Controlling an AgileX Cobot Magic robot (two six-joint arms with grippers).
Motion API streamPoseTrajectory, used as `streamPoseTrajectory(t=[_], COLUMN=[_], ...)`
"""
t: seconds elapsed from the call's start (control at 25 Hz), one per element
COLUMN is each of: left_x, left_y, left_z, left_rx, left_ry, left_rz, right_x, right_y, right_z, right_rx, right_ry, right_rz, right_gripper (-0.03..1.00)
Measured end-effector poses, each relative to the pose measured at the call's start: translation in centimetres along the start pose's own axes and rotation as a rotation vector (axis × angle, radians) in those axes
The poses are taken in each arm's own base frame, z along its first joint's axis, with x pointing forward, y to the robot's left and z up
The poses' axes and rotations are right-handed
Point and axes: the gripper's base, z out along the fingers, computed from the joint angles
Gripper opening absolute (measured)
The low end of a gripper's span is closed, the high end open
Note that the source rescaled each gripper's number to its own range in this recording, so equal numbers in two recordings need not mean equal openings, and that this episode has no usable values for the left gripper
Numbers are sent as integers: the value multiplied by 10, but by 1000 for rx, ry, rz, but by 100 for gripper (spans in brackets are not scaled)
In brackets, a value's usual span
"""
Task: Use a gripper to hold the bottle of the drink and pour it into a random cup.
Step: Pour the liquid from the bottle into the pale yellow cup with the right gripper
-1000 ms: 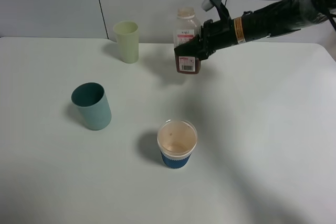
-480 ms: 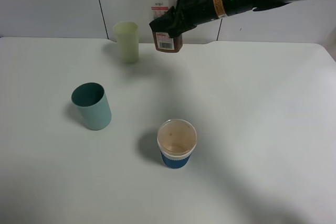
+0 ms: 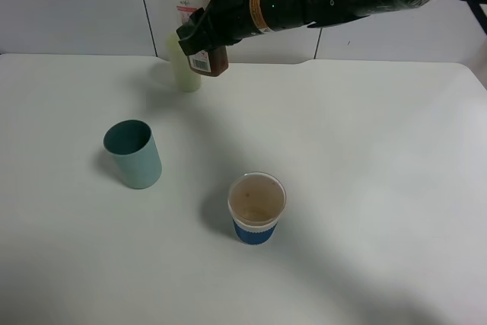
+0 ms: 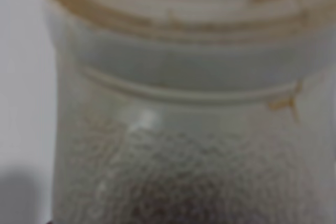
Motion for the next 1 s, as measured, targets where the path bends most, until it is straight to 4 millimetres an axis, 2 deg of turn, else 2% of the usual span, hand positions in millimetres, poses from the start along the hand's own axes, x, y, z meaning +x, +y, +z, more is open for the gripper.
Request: streamPoseTrajectory(t=[0.2, 0.6, 0.8, 1.0], left_x=[0, 0, 0, 0], left_y=[0, 0, 0, 0], left_z=[0, 0, 0, 0], left_rx=[0, 0, 0, 0], left_ry=[0, 0, 0, 0], left_rz=[0, 0, 0, 0], right_x=[-7, -14, -15, -18], right_y=[3, 5, 5, 5], right_z=[0, 0, 0, 22], right_rx=[-22, -51, -46, -23], right_ry=[-71, -146, -159, -159], right_rz=[164, 369, 406, 414], right_gripper=[2, 2, 2, 2])
